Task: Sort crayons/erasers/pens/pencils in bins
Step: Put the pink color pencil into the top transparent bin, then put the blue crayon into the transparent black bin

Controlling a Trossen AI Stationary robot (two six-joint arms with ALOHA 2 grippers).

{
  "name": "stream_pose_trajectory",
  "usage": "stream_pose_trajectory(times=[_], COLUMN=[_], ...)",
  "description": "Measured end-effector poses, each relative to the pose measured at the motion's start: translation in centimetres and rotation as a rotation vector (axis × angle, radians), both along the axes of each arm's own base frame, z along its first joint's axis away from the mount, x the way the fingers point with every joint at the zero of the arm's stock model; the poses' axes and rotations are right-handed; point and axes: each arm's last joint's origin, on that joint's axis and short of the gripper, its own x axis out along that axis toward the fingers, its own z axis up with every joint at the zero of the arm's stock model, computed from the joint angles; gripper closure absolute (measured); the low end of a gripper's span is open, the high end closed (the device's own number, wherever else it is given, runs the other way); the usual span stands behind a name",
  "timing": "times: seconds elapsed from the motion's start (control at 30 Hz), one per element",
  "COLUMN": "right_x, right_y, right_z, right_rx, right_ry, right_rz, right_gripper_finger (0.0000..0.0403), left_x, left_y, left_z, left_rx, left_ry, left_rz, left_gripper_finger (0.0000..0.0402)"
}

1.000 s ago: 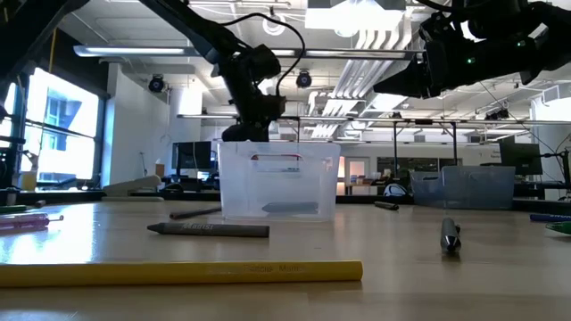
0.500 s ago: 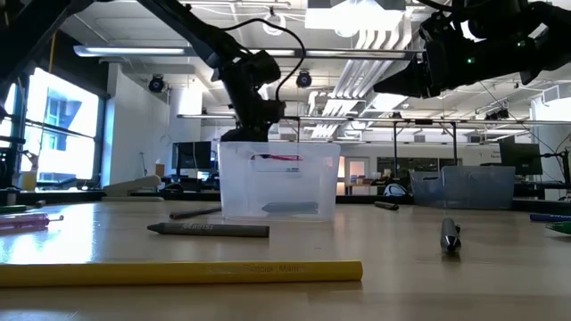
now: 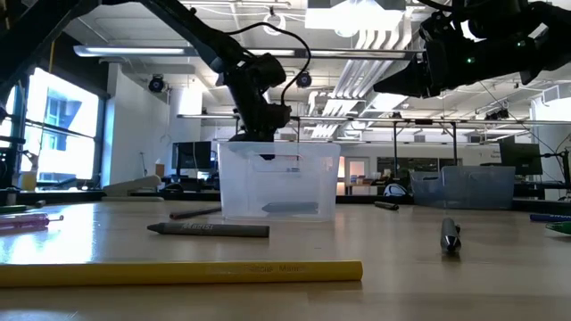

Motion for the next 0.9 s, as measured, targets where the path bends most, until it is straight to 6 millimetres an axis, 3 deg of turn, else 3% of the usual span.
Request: stream_pose_trajectory(times=[0.37,0.77,0.9], right_x=[0.0,0.0,0.0], right_y=[0.0,0.0,0.0], right_z=[0.0,-0.1,-0.1], right_rx=[0.0,0.001,-0.012], right_ry=[0.001,0.008,0.019], right_rz=[0.0,0.0,0.002], right_gripper_finger=[0.0403,0.0403,0.0403], left_x=[0.4,-0.1,-0.5], left_y=[0.1,-1.1,-1.6], left_z=[0.9,4.3,5.2], left_rx=[0.073,-0.021,-0.129], left_ry=[-0.003,-0.228,-0.335], left_rz=[0.078,0.189,0.221], left_gripper_finger=[0.0315,0.0394,0.0399])
